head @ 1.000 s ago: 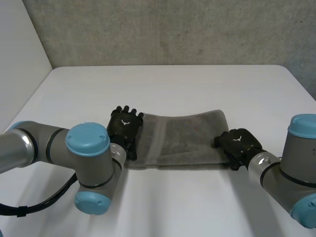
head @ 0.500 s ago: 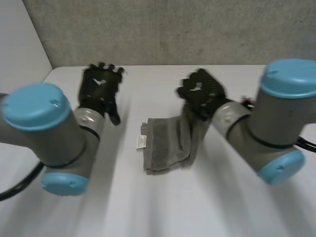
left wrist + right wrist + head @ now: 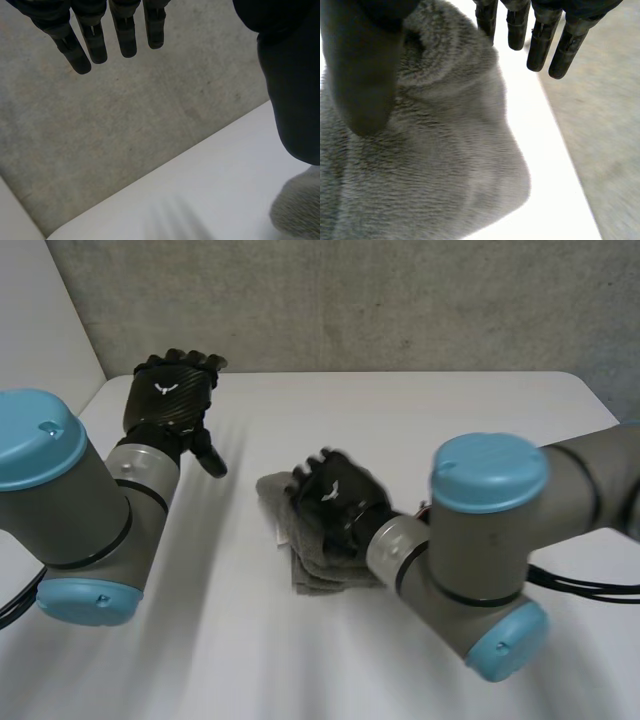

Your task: Fold the towel.

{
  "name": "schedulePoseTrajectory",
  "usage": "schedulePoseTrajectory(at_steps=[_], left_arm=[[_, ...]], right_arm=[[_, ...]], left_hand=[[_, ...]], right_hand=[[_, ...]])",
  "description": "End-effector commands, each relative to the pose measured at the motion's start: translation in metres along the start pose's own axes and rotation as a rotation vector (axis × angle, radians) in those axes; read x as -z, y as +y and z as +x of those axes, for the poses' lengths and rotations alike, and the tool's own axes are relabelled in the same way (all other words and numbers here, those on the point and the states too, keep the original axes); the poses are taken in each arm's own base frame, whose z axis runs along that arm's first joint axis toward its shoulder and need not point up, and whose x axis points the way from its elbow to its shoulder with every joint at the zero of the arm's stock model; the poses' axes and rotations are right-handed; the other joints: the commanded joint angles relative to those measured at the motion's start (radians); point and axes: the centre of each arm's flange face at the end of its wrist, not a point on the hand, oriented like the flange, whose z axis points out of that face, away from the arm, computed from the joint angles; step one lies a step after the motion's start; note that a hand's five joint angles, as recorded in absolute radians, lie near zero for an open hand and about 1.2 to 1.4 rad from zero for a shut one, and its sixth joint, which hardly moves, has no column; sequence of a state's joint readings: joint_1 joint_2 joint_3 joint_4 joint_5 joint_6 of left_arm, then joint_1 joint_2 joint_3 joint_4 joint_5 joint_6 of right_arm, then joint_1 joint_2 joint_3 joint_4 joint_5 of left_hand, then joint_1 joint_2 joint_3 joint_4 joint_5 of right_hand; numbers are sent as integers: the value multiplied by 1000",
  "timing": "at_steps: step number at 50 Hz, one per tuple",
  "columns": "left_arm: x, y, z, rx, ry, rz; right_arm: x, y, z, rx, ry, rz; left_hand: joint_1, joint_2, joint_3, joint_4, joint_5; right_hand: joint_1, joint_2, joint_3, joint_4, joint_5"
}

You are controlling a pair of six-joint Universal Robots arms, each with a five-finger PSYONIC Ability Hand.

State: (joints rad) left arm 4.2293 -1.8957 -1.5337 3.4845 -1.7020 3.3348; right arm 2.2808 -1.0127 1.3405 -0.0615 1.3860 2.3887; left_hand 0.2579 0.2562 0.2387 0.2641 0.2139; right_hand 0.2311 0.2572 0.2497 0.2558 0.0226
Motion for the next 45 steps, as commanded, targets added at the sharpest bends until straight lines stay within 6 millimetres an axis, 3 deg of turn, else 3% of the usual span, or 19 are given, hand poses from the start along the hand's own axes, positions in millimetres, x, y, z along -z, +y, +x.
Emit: schedulePoseTrajectory(at_steps=[1,7,9,10,12,21,26,31,38,40,43,45], left_arm=[[5,-4,19,62,54,29],[8,11,31,96,82,-16],[17,21,53,99,143,-44],[17,21,53,99,144,-44],[23,33,66,91,178,-79],[29,86,85,50,227,-218],[28,101,88,20,231,-248],[25,101,88,-4,232,-255],[28,90,86,-4,235,-264],[28,72,82,6,230,-240],[27,58,78,13,220,-217],[27,31,68,26,199,-172]], right_arm=[[17,4,55,-331,170,25],[17,17,77,-520,222,19],[17,27,84,-567,232,-13],[17,27,84,-567,232,-13],[13,35,75,-581,197,-57],[-5,65,52,-618,142,-160],[-12,78,42,-626,122,-198],[-13,85,35,-634,101,-235],[-9,75,41,-630,103,-217],[2,56,62,-612,157,-158],[9,43,75,-603,187,-120],[24,22,95,-584,256,-58]], left_hand=[[-83,-81,-63,-89,-213],[-83,-81,-63,-89,-213],[-83,-81,-63,-89,-213],[-83,-81,-63,-89,-213],[-83,-81,-63,-89,-213],[-77,-75,-58,-83,-207],[-74,-72,-55,-80,-204],[-74,-72,-55,-80,-204],[-74,-72,-55,-80,-204],[-77,-75,-58,-83,-207],[-80,-78,-60,-86,-210],[-83,-81,-63,-89,-213]], right_hand=[[-57,-83,-75,-81,-23],[-57,-83,-75,-81,-23],[-57,-83,-75,-81,-23],[-57,-83,-75,-81,-23],[-57,-83,-75,-81,-23],[-57,-83,-75,-81,-23],[-57,-83,-75,-81,-23],[-57,-83,-75,-81,-23],[-57,-83,-75,-81,-23],[-57,-83,-75,-81,-23],[-57,-83,-75,-81,-23],[-57,-83,-75,-81,-23]])
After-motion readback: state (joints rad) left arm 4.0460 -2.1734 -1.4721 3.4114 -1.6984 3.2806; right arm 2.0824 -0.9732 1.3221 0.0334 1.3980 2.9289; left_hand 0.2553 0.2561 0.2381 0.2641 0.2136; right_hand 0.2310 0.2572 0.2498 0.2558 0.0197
